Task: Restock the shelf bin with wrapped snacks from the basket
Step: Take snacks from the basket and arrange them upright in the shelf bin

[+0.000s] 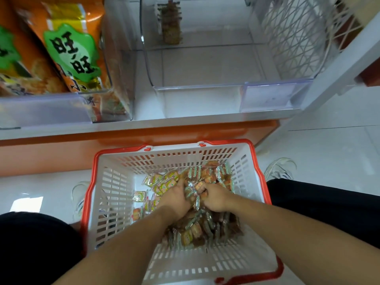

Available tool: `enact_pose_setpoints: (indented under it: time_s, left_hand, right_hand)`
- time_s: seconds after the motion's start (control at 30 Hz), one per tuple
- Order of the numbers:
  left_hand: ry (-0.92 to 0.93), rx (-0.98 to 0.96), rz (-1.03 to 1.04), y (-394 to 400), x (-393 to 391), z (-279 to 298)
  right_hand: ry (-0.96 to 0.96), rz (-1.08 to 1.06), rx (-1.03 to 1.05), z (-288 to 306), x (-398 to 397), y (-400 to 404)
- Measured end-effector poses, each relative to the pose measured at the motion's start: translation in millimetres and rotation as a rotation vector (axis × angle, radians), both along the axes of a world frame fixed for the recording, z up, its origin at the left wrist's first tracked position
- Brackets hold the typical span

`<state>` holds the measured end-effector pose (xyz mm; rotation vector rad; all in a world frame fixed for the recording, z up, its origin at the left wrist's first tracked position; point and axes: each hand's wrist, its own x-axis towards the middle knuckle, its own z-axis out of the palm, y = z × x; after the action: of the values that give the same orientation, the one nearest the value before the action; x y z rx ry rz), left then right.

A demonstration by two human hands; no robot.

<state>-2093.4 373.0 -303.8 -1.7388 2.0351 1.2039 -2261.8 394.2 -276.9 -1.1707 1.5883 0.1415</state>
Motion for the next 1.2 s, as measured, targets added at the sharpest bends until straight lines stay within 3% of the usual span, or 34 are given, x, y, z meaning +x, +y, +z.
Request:
enact_pose_setpoints:
  time_s: [0.13, 0.2, 0.37, 0.47, 0.6, 0.67, 0.77, 0.93, 1.0, 1.1, 1.2]
  left_hand:
    - [0.347, 0.315, 0.462, -28, 2, 41]
    - [0.485, 0.419, 0.564, -36, -2, 68]
    - [0.722, 0.562, 0.592, -48, -15, 146]
    - [0.728, 0.515, 0.489, -58, -13, 197]
    - [0.769, 0.613, 0.422, -65, 3, 264]
    - [0.806, 0.563, 0.402, -64, 11, 289]
    - [0.909, 0.405, 0.529, -64, 13, 308]
    - [1.046, 0.350, 0.699, -74, 10, 323]
    - [1.069, 0.359, 0.645, -74, 14, 328]
    - [1.029, 0.286, 0.407, -70, 17, 329]
    - [1.004, 0.247, 0.407, -70, 17, 326]
  right_hand:
    - [-0.083, -0.061, -0.007, 65, -1, -30]
    - [-0.119, -0.066, -0.029, 104, 1, -43]
    - [-0.236, -0.170, -0.071, 200, 4, -57]
    - [-0.380, 0.008, -0.042, 262, -6, -54]
    - [-0.211, 0.173, -0.369, 315, -15, -50]
    - [-0.252, 0.147, -0.541, 328, -15, -52]
    - [-0.465, -0.039, -0.663, 334, -15, -59]
    - [-0.570, -0.270, -0.646, 324, -13, -72]
    - [-0.626, -0.334, -0.624, 318, -12, -73]
    - [-0.718, -0.415, -0.529, 311, -8, -74]
    - [-0.711, -0.442, -0.486, 311, -7, -74]
